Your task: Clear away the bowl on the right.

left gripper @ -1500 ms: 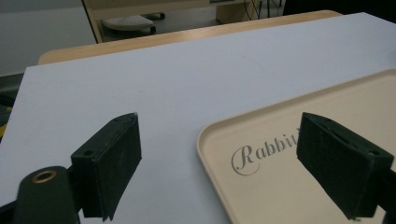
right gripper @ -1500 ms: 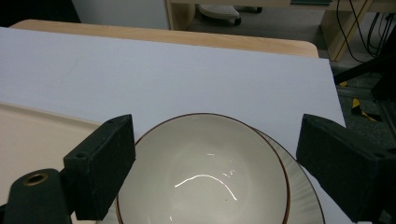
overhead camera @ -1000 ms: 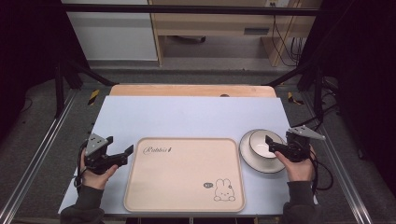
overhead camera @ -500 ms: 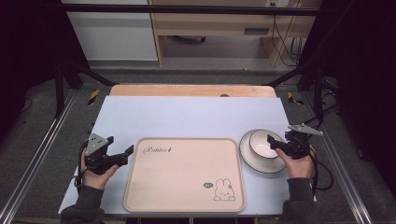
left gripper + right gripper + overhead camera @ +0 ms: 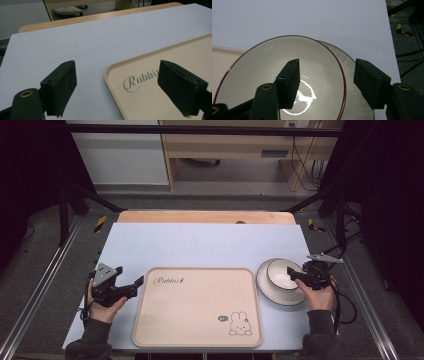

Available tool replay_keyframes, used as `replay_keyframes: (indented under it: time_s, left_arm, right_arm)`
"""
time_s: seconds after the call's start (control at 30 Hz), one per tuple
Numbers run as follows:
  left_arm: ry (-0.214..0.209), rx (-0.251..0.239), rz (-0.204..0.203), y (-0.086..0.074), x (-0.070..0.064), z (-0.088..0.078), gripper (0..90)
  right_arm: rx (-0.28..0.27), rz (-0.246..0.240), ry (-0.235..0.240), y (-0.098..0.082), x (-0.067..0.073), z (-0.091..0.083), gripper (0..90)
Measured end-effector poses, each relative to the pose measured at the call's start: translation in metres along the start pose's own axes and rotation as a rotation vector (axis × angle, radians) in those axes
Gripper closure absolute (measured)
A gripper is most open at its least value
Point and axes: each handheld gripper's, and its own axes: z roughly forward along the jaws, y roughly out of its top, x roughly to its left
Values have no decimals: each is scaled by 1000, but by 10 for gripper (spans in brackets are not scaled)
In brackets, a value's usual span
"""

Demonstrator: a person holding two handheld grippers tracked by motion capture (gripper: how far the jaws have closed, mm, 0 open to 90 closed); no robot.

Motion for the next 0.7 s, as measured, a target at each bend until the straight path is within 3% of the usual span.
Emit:
replay_keyframes:
  time_s: [0.7]
  left_arm:
    - [0,5,4,-1,-1,1,159]
  right_arm:
    - [117,32,4,-3,-4,10,541]
